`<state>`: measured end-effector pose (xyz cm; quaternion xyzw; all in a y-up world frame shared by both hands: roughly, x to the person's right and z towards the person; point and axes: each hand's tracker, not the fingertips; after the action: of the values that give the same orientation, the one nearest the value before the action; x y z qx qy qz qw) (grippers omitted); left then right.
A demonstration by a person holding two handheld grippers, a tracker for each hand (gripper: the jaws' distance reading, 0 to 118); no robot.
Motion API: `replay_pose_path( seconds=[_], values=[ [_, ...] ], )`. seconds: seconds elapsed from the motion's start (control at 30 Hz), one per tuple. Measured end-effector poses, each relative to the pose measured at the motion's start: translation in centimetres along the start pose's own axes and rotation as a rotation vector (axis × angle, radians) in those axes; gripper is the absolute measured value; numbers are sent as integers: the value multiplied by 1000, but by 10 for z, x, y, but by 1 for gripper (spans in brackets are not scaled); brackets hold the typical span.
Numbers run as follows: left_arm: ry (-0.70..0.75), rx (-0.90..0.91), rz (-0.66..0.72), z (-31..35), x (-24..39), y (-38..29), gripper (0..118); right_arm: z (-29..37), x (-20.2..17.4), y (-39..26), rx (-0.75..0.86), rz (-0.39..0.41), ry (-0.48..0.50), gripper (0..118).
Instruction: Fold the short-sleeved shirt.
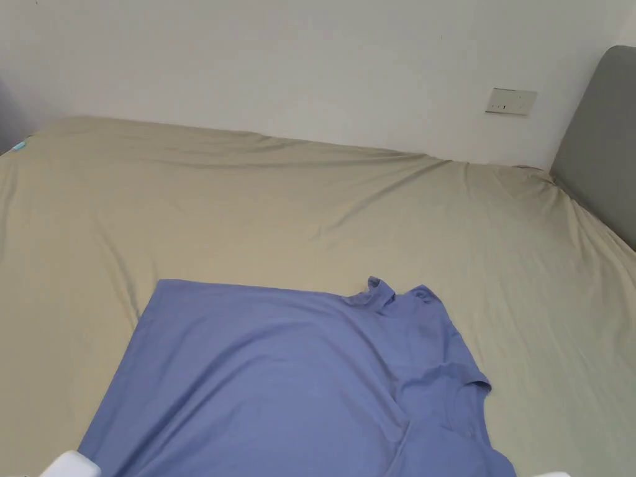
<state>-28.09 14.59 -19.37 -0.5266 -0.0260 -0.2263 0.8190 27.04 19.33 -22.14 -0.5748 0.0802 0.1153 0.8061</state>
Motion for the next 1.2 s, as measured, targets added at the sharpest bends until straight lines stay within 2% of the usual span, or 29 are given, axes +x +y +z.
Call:
replay_pose_path(
  seconds=[0.2, 0.4, 0.43, 0.47, 0.5, 0.53, 0.57, 0.6, 0.63, 0.73, 0.9, 0.93, 1.0, 1.03, 1.07, 1.1, 1.17, 1.2],
  values=[
    [-45, -66, 5, -14, 8, -13, 3, -33, -6, -8, -83, -8, -12, 3],
    [-32, -58, 17, -16, 11, -13, 3, -65, -8, -15, -116, -24, -34, 4],
    [-32, -52, 20, -14, 10, -12, 10, -63, -10, -13, -104, -15, -56, 11],
    [-21, -46, 32, -12, 10, -10, 27, -59, -14, -12, -92, -5, -71, 23],
    [13, -43, 52, -9, 7, -6, 53, -53, -14, -9, -75, 14, -129, 47],
    [34, -50, 76, -4, 2, -1, 82, -46, -14, -5, -49, 29, -177, 86],
    [14, -32, 125, 4, -4, 4, 96, -36, -12, 1, -9, 27, -184, 103],
    [-16, 9, 181, 16, -11, 12, 104, -18, -13, 8, 54, -5, -200, 105],
    [-42, 91, 254, 31, -18, 21, 107, 3, -12, 19, 133, -40, -189, 105],
    [-49, 329, 398, 82, -34, 50, 107, 65, -22, 50, 384, -113, -163, 105],
    [69, 785, 515, 186, -28, 90, 105, 169, -78, 81, 803, -62, -185, 105],
    [100, 861, 518, 206, -22, 97, 99, 185, -93, 85, 870, -50, -206, 104],
    [176, 953, 505, 233, -8, 105, 76, 207, -116, 90, 939, -38, -247, 98],
    [213, 986, 492, 245, 0, 109, 53, 214, -125, 91, 982, -29, -240, 89],
    [230, 1008, 471, 254, 7, 113, 36, 222, -134, 90, 1019, -16, -228, 77],
    [225, 1021, 449, 259, 13, 116, 27, 227, -142, 90, 1041, -4, -224, 61],
    [231, 1036, 425, 270, 25, 120, 25, 232, -157, 89, 1063, 47, -253, 49],
    [237, 1054, 417, 271, 28, 120, 25, 231, -165, 88, 1079, 70, -286, 49]
  ],
)
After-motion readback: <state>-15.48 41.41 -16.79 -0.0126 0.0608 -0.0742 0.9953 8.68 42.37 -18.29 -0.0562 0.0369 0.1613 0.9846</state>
